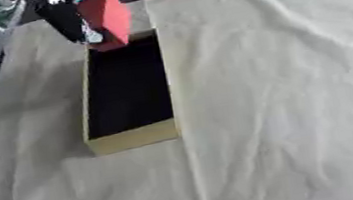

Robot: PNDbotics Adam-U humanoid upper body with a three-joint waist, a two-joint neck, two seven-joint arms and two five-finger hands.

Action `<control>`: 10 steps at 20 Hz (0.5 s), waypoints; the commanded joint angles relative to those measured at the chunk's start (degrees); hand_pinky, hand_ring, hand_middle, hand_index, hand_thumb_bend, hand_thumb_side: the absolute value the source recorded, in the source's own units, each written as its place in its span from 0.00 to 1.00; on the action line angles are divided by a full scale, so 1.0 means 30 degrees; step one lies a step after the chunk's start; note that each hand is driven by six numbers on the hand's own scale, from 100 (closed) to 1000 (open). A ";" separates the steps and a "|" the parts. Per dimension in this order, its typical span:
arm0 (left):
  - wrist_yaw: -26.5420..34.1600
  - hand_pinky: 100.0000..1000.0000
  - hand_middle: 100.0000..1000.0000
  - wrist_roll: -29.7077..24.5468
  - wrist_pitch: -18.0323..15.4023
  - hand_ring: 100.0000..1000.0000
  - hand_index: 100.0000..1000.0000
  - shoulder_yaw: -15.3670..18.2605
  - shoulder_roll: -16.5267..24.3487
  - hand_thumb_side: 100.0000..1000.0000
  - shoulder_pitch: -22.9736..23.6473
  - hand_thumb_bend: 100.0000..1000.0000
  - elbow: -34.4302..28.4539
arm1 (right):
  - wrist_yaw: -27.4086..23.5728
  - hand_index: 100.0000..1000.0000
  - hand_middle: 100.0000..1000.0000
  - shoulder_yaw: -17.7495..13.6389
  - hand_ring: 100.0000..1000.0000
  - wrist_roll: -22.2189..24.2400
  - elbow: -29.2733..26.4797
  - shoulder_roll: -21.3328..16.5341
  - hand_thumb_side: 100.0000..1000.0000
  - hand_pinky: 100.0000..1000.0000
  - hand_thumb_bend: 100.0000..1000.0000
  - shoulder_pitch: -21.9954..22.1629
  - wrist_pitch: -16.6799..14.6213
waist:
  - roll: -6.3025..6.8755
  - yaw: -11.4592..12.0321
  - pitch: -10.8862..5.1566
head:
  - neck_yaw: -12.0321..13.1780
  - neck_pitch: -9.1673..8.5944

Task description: Pick up objects on the table and place them in the box.

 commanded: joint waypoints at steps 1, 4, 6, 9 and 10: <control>0.0387 0.48 0.42 -0.0128 0.0330 0.47 0.52 -0.0172 0.0028 0.00 -0.0195 0.25 0.0242 | -0.0152 0.83 0.87 -0.0159 0.86 0.0027 -0.0271 -0.0735 0.39 0.87 0.00 -0.0380 -0.0017 | 0.0045 -0.0045 -0.0372 | -0.0089 0.0279; 0.0984 0.49 0.44 -0.0234 0.0559 0.48 0.54 -0.0305 -0.0055 0.00 -0.0044 0.31 0.0513 | -0.0198 0.83 0.87 -0.0196 0.86 -0.0008 -0.0271 -0.0761 0.39 0.87 0.00 -0.0464 -0.0020 | 0.0091 -0.0031 -0.0346 | -0.0139 0.0339; 0.1186 0.52 0.46 -0.0411 0.0574 0.50 0.56 -0.0531 -0.0031 0.00 0.0048 0.40 0.0592 | -0.0235 0.83 0.87 -0.0199 0.86 -0.0015 -0.0271 -0.0771 0.39 0.87 0.00 -0.0518 -0.0020 | 0.0114 -0.0020 -0.0330 | -0.0165 0.0328; 0.1405 0.59 0.51 -0.1175 0.0304 0.56 0.62 -0.0912 0.0021 0.00 0.0234 0.53 0.0799 | -0.0285 0.83 0.87 -0.0199 0.86 -0.0020 -0.0271 -0.0775 0.39 0.87 0.00 -0.0614 -0.0029 | 0.0130 -0.0007 -0.0305 | -0.0186 0.0302; 0.1409 0.64 0.57 -0.1490 0.0128 0.62 0.68 -0.1002 0.0036 0.00 0.0277 0.58 0.0854 | -0.0302 0.83 0.87 -0.0200 0.86 -0.0026 -0.0271 -0.0781 0.39 0.87 0.00 -0.0640 -0.0030 | 0.0132 -0.0009 -0.0301 | -0.0190 0.0296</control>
